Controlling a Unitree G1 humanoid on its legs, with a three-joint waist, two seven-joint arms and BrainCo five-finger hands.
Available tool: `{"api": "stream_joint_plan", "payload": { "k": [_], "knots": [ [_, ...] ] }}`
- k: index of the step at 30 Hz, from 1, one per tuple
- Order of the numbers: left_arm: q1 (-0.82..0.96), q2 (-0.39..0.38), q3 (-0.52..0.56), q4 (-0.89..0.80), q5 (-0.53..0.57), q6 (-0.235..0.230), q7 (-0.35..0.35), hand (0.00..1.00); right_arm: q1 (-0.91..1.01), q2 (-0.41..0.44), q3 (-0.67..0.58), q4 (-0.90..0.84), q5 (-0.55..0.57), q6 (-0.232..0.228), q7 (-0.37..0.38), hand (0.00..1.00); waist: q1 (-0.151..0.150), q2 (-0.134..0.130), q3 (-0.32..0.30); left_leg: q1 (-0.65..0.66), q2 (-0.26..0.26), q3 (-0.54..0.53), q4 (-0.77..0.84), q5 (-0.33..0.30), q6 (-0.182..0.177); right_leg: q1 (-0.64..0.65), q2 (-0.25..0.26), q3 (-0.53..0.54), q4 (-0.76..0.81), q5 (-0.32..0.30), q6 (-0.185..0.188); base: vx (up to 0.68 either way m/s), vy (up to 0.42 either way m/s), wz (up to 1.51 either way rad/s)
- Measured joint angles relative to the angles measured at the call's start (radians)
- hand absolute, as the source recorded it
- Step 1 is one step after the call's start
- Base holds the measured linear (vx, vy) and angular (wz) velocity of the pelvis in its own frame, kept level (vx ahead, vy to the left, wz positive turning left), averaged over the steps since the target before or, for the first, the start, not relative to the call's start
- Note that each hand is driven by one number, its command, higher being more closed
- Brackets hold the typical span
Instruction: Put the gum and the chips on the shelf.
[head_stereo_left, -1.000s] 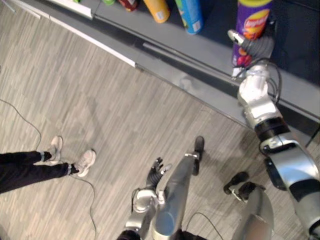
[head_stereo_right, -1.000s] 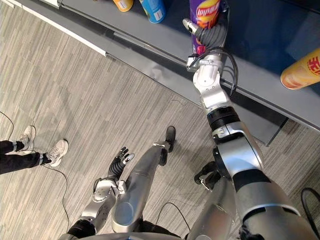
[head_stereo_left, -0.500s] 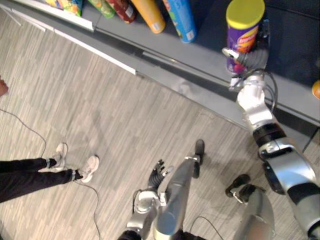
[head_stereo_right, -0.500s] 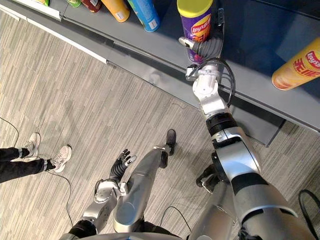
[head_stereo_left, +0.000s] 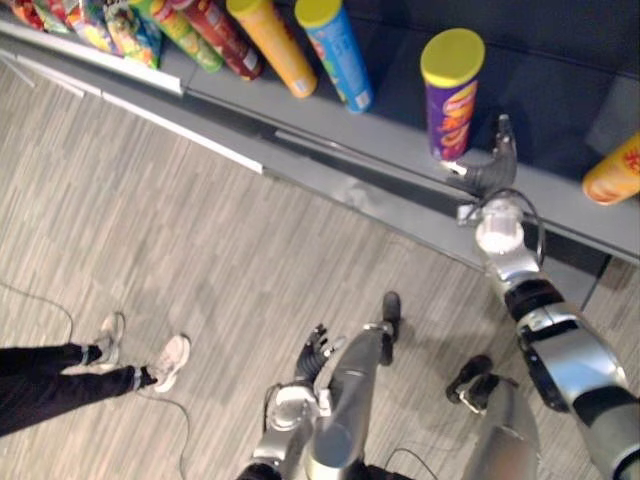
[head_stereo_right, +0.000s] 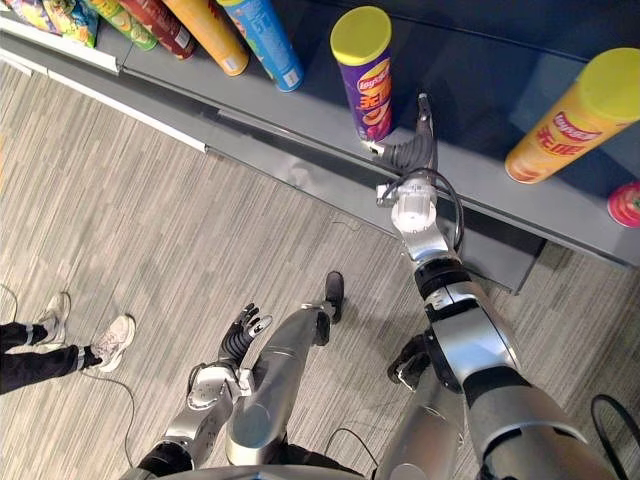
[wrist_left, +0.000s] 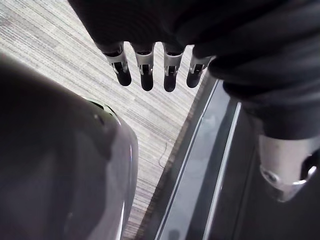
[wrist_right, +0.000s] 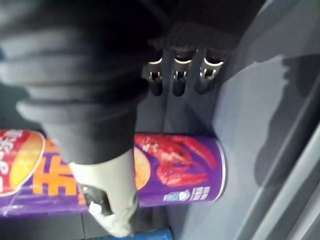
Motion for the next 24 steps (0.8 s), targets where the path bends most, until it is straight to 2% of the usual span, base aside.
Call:
{"api": "stream_joint_plan", "payload": {
  "k": [3, 6, 9, 12, 13, 15, 16, 18, 19, 20, 23, 24],
  "knots": [
    [0.000, 0.004, 0.001, 0.031, 0.000, -0.001, 0.001, 0.00, 0.039, 0.000, -0.011, 0.035, 0.030, -0.015, 0.047, 0.00, -0.030, -0.001, 0.000, 0.038, 0.002, 0.005, -0.010, 0.001, 0.001, 0.036, 0.006, 0.005, -0.021, 0.011, 0.008, -0.01, 0.006, -0.09],
    [0.000, 0.012, 0.004, 0.058, 0.000, -0.001, 0.002, 0.00, 0.081, -0.002, -0.038, 0.035, 0.034, -0.020, 0.103, 0.00, -0.036, -0.008, -0.003, 0.070, 0.015, 0.028, -0.022, 0.000, 0.001, 0.057, 0.022, 0.025, -0.046, 0.028, 0.011, -0.02, 0.002, -0.23],
    [0.002, 0.015, 0.022, 0.094, -0.003, 0.000, 0.002, 0.00, 0.128, -0.001, -0.039, 0.035, 0.055, -0.023, 0.162, 0.00, -0.062, -0.015, -0.003, 0.102, 0.021, 0.032, -0.037, 0.002, 0.002, 0.089, 0.036, 0.027, -0.076, 0.042, 0.011, -0.01, -0.009, -0.13],
    [0.017, 0.020, 0.047, 0.116, -0.032, 0.000, -0.005, 0.00, 0.199, 0.002, -0.040, 0.037, 0.064, -0.023, 0.212, 0.00, -0.086, -0.040, -0.004, 0.160, 0.023, 0.040, -0.063, 0.002, 0.001, 0.146, 0.045, 0.030, -0.113, 0.054, 0.016, 0.02, -0.010, -0.10],
    [0.022, 0.026, 0.071, 0.131, -0.038, 0.000, -0.020, 0.00, 0.229, 0.002, -0.050, 0.037, 0.064, -0.023, 0.232, 0.00, -0.090, -0.058, -0.005, 0.190, 0.024, 0.051, -0.087, 0.005, 0.000, 0.168, 0.053, 0.038, -0.139, 0.065, 0.016, 0.02, -0.001, -0.20],
    [0.023, 0.029, 0.089, 0.142, -0.040, 0.001, -0.038, 0.00, 0.254, 0.002, -0.069, 0.031, 0.067, -0.023, 0.254, 0.00, -0.095, -0.072, -0.007, 0.215, 0.027, 0.062, -0.112, 0.009, -0.001, 0.187, 0.065, 0.048, -0.171, 0.077, 0.020, 0.02, 0.013, -0.25],
    [0.034, 0.033, 0.108, 0.146, -0.041, 0.003, -0.057, 0.00, 0.279, 0.004, -0.076, 0.018, 0.072, -0.018, 0.278, 0.00, -0.112, -0.089, -0.008, 0.240, 0.027, 0.075, -0.143, 0.017, -0.003, 0.207, 0.072, 0.052, -0.205, 0.091, 0.023, 0.03, 0.026, -0.23],
    [0.046, 0.039, 0.129, 0.148, -0.054, 0.005, -0.077, 0.00, 0.329, 0.007, -0.075, -0.048, 0.072, -0.012, 0.299, 0.00, -0.123, -0.113, -0.007, 0.272, 0.025, 0.090, -0.175, 0.026, 0.000, 0.227, 0.077, 0.063, -0.235, 0.103, 0.027, 0.07, 0.025, -0.23],
    [0.061, 0.052, 0.152, 0.147, -0.070, 0.014, -0.097, 0.00, 0.396, 0.025, -0.073, -0.135, 0.072, 0.005, 0.331, 0.00, -0.142, -0.139, -0.005, 0.314, 0.025, 0.108, -0.205, 0.030, -0.001, 0.260, 0.086, 0.074, -0.269, 0.115, 0.029, 0.09, 0.017, -0.27],
    [0.068, 0.057, 0.162, 0.147, -0.071, 0.018, -0.106, 0.00, 0.426, 0.036, -0.072, -0.177, 0.071, 0.018, 0.346, 0.00, -0.145, -0.149, -0.004, 0.334, 0.025, 0.116, -0.218, 0.030, -0.001, 0.275, 0.089, 0.080, -0.283, 0.119, 0.030, 0.10, 0.014, -0.33],
    [0.104, 0.072, 0.219, 0.147, -0.070, 0.047, -0.128, 0.00, 0.613, 0.082, -0.036, -0.370, 0.070, 0.085, 0.417, 0.00, -0.177, -0.198, -0.017, 0.416, 0.022, 0.146, -0.267, 0.031, -0.007, 0.341, 0.104, 0.103, -0.347, 0.139, 0.035, 0.12, 0.014, -0.26],
    [0.111, 0.072, 0.232, 0.147, -0.070, 0.049, -0.129, 0.00, 0.644, 0.088, -0.033, -0.389, 0.070, 0.098, 0.432, 0.00, -0.187, -0.206, -0.022, 0.420, 0.022, 0.147, -0.267, 0.029, -0.009, 0.347, 0.105, 0.104, -0.353, 0.140, 0.036, 0.12, 0.013, -0.14]
  ]
}}
